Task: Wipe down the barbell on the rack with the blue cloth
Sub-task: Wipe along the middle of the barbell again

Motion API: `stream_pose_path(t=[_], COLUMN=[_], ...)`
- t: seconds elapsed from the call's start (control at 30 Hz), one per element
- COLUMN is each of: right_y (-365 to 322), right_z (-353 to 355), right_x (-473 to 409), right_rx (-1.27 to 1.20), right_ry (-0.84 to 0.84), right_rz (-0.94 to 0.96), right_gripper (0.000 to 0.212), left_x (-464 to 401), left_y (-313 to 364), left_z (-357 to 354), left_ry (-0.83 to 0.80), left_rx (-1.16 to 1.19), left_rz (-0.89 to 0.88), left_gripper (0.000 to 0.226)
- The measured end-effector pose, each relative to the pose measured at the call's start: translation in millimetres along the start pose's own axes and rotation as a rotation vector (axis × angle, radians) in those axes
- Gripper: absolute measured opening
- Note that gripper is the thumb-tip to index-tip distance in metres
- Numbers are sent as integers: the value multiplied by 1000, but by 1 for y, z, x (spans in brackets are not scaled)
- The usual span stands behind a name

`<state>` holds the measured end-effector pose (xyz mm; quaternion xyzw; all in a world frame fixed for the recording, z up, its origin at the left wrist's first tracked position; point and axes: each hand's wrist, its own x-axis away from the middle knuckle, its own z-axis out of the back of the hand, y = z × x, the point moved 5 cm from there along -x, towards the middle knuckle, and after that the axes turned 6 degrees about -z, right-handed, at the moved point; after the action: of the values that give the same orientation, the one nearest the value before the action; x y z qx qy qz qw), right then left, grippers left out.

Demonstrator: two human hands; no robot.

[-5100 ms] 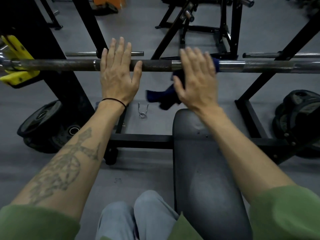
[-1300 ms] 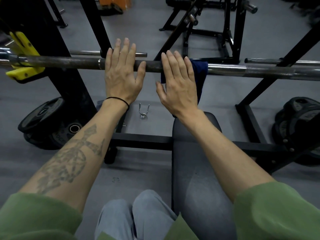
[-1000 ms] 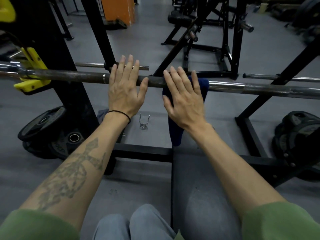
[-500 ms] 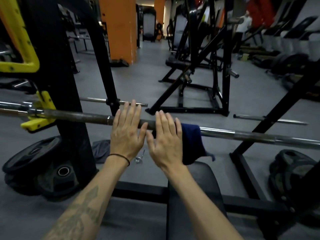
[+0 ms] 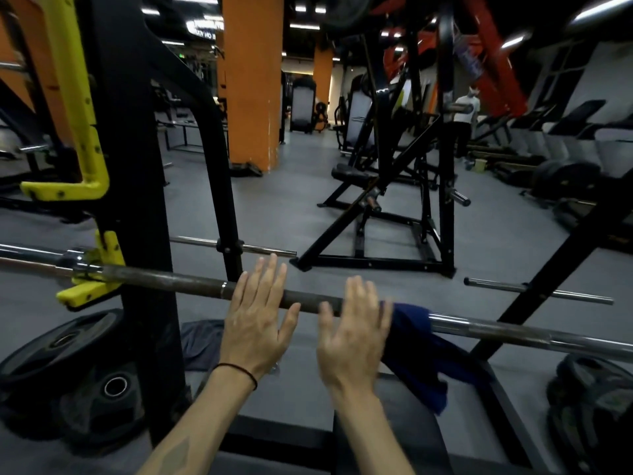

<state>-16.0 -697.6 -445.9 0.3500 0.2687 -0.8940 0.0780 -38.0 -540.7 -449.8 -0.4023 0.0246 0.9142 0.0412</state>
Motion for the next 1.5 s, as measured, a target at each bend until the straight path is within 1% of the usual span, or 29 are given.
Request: stream_pose_path(t=[0.1, 0.17, 0.2, 0.27, 0.37, 0.47, 0.5, 0.53, 0.6, 0.63, 0.7, 0.77, 0.8, 0.87, 0.93, 0.97, 1.03, 1.07, 1.13, 1.17, 1.2, 1.23, 1.27, 1.33, 1.37, 1.4, 1.43, 1.47, 1.5], right_y=[-24, -8, 6, 41, 73, 46, 24, 0, -35, -41, -31, -1, 19, 56, 74, 73, 55, 39, -1, -22, -42, -59, -72, -83, -79, -71, -59, -44, -26], right_z=[-11, -3, 4, 22, 34, 19, 10, 0, -16, -19, -14, -3, 5, 24, 34, 34, 27, 20, -1, -12, -22, -32, -39, -44, -43, -39, -33, -25, -17], right_x=[3, -3, -6, -11, -7, -2, 0, 4, 13, 14, 9, 5, 3, 1, 3, 5, 6, 7, 11, 12, 12, 10, 6, 0, 0, 0, 0, -1, -1], right_rx=[54, 121, 163, 231, 245, 152, 115, 94, 89, 85, 103, 155, 174, 205, 216, 217, 198, 181, 168, 162, 152, 135, 109, 74, 83, 97, 99, 89, 75], right_ry=[-133, -167, -161, -101, -13, 15, 0, -29, -82, -106, -134, -128, -102, -40, 2, 14, 9, -3, -40, -66, -91, -118, -141, -192, -222, -239, -240, -221, -189], right_rz=[264, 400, 433, 395, 188, -28, -26, 28, 182, 245, 360, 431, 411, 278, 134, 77, 5, 6, 66, 106, 141, 167, 193, 275, 341, 411, 465, 490, 479], right_gripper=[66, 63, 61, 58, 58, 65, 68, 70, 72, 72, 72, 68, 67, 66, 69, 71, 75, 76, 75, 75, 75, 74, 73, 69, 68, 67, 66, 65, 64], left_x=[-2, -2, -3, -4, -5, -4, -4, -3, -2, -3, -4, 0, 2, 6, 2, -4, -19, -25, -33, -37, -42, -50, -57, -69, -70, -70, -67, -64, -57], left_y=[-3, -3, -2, -1, -1, 2, 1, 0, -4, -5, -8, -15, -22, -37, -45, -46, -44, -43, -47, -48, -47, -47, -47, -52, -54, -54, -54, -55, -55], left_z=[1, 2, 2, 1, -1, -2, -2, -2, -1, 1, 5, 8, 10, 12, 13, 14, 13, 13, 8, 10, 11, 12, 10, 8, 8, 6, 6, 8, 10], left_ry=[-10, -18, -22, -29, -41, -28, -24, -21, -26, -31, -30, -49, -66, -76, -29, -2, -4, -2, 0, -42, -128, -279, -476, -835, -935, -951, -891, -755, -575], left_rx=[12, 13, 16, 19, 6, 6, 11, 11, 7, 15, 40, 24, -2, -64, -133, -164, -205, -220, -235, -250, -274, -309, -328, -239, -189, -169, -179, -184, -147], left_rz=[-8, 5, 12, 21, 35, 33, 26, 15, -20, -40, -89, -135, -150, -167, -151, -133, -127, -153, -224, -240, -255, -256, -230, -109, -63, -48, -58, -78, -91], left_gripper=[65, 64, 64, 64, 64, 64, 63, 62, 61, 60, 62, 66, 68, 65, 41, 28, 17, 16, 23, 26, 24, 19, 13, 14, 16, 20, 21, 23, 24])
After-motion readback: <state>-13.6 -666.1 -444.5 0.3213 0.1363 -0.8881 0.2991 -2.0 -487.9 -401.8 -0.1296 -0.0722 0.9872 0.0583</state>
